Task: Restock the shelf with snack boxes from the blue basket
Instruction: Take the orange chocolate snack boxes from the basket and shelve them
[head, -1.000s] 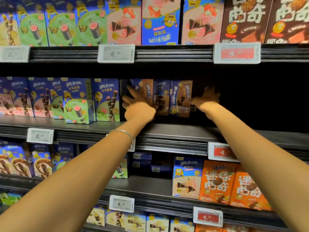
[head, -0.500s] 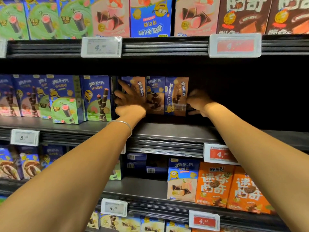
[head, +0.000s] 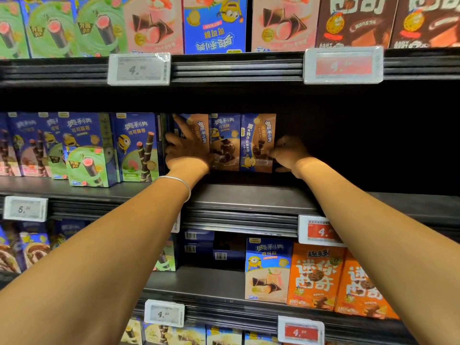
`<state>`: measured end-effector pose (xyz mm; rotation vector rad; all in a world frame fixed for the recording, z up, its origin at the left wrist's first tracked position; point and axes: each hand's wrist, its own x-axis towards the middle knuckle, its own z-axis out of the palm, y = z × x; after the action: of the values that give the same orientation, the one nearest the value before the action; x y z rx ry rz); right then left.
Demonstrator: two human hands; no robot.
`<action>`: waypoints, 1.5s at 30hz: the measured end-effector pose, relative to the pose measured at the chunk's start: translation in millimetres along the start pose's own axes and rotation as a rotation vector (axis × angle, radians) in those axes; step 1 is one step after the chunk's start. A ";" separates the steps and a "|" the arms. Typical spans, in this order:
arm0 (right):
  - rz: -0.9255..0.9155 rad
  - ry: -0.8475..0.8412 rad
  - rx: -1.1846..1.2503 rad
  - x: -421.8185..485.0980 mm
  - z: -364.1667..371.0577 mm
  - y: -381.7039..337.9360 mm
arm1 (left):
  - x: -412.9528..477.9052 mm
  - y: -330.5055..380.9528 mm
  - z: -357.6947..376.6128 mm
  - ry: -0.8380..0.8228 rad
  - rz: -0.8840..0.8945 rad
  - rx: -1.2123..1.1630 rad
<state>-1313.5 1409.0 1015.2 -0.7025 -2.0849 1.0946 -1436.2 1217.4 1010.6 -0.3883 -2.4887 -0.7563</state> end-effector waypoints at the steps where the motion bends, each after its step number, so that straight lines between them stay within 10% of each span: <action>1: -0.011 0.008 -0.028 0.0 0.2 0.0 | 0.4 0.5 -0.3 0.001 -0.004 -0.010; 36: -0.084 0.006 -0.210 1.2 4.7 2.0 | 0.2 7.4 -22.7 0.037 0.374 0.169; 45: 0.014 0.039 -0.059 -9.7 -7.4 -21.5 | -15.3 -8.4 -53.4 0.024 0.327 -0.386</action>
<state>-1304.9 1394.9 1033.7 -0.7621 -2.0888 1.0229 -1406.4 1177.7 1037.0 -0.8916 -2.1713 -1.0900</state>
